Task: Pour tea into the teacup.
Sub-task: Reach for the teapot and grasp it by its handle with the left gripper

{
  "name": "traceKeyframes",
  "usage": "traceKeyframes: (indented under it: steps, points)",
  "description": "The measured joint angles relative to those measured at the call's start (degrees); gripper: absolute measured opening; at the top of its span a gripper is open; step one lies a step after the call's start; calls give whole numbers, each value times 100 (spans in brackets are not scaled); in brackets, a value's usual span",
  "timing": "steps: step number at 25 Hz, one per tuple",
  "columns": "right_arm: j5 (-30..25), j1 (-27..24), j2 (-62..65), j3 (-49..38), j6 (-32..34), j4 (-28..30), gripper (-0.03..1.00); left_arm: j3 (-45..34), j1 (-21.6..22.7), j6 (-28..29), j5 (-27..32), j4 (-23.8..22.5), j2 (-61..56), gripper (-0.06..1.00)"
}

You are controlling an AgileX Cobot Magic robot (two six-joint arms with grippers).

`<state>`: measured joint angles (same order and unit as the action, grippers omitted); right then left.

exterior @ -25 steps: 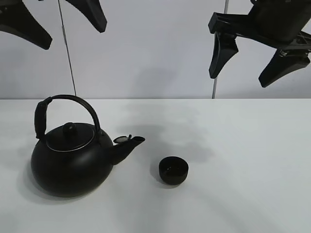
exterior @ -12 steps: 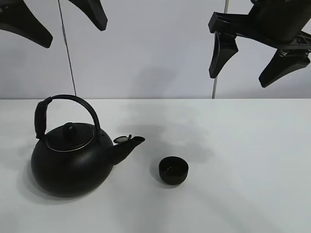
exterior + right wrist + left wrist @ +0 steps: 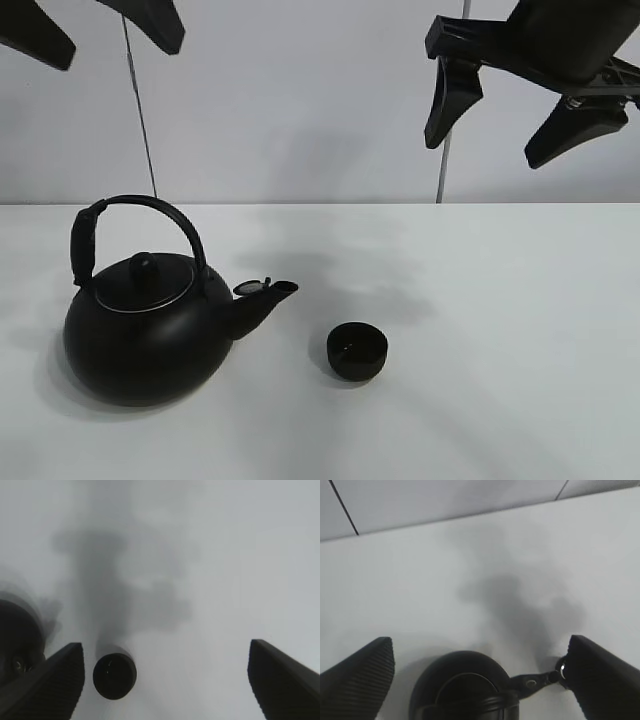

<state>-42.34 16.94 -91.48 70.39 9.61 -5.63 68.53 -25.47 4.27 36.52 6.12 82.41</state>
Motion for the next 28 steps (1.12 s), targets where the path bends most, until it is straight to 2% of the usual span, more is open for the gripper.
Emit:
traceKeyframes:
  steps: [4,8,11,14,17,22,28]
  points:
    - [331,0,0,0,0,-11,61,-1267,0,13,-1581,-552,-1001,66]
    - [669,0,0,0,0,-17,61,-2863,39,-49,-3500,-1476,-2004,65]
    - [907,0,0,0,0,-17,61,-3832,375,-308,-4301,-1908,-2436,60]
    - [1105,0,0,0,0,-17,61,-4616,861,-630,-4895,-1997,-2481,56]
    - [1232,0,0,0,0,-17,61,-5223,1153,-790,-5778,-1995,-2313,55]
    - [1371,0,0,0,0,-22,61,-5883,1208,-325,-7684,-1804,-1474,55]
    - [1378,0,0,0,0,-22,61,-6072,1208,-249,-9807,-1790,126,54]
